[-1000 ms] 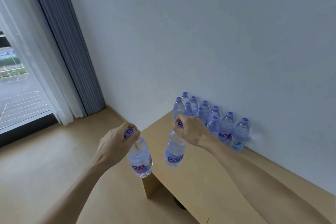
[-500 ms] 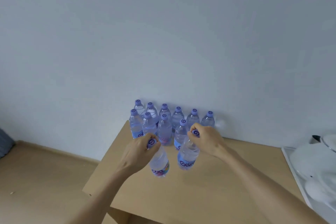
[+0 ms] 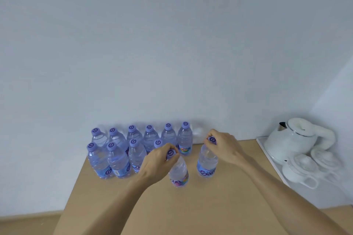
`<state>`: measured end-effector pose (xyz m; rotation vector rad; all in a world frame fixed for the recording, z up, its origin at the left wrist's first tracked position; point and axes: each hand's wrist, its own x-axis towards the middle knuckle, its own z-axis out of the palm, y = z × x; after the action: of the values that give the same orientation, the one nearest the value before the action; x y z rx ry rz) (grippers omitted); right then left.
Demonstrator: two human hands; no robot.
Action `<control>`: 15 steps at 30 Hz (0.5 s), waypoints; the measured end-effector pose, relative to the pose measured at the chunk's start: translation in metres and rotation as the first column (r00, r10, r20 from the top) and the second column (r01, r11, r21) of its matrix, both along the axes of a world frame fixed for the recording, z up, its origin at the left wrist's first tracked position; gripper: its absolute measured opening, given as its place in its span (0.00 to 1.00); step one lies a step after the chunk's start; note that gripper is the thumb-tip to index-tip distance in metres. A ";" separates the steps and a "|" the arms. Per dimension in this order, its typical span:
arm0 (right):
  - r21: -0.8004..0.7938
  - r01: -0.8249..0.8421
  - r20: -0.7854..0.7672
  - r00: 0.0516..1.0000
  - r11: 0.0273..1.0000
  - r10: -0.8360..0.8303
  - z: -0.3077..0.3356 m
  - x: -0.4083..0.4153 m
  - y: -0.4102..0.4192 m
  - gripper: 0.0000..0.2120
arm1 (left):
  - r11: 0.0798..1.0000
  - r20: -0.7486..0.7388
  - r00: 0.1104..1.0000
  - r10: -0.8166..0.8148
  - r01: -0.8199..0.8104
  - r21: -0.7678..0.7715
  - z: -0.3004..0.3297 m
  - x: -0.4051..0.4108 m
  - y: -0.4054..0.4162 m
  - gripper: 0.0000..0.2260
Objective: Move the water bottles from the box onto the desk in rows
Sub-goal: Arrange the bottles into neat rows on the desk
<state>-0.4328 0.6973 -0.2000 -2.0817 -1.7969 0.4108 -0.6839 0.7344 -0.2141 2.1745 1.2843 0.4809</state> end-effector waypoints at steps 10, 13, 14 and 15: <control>-0.002 -0.027 -0.090 0.996 1.000 0.027 -0.032 0.015 0.031 0.10 | 0.985 -0.233 0.972 -0.031 0.069 0.156 -0.019 0.042 0.048 0.08; -0.024 -0.043 -0.077 0.996 0.999 0.041 -0.042 0.011 0.040 0.12 | 0.988 -0.247 0.969 -0.024 0.061 0.143 -0.024 0.046 0.055 0.08; -0.030 -0.045 -0.077 0.996 0.999 0.042 -0.044 0.010 0.042 0.12 | 0.990 -0.238 0.971 -0.016 0.049 0.134 -0.026 0.047 0.057 0.08; -0.032 -0.046 -0.077 0.996 0.998 0.044 -0.045 0.009 0.045 0.12 | 0.991 -0.228 0.974 -0.008 0.038 0.128 -0.026 0.048 0.059 0.07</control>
<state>-0.4242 0.7422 -0.2451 -2.0223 -1.8070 0.5291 -0.6360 0.7932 -0.2403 2.4091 1.3792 0.3217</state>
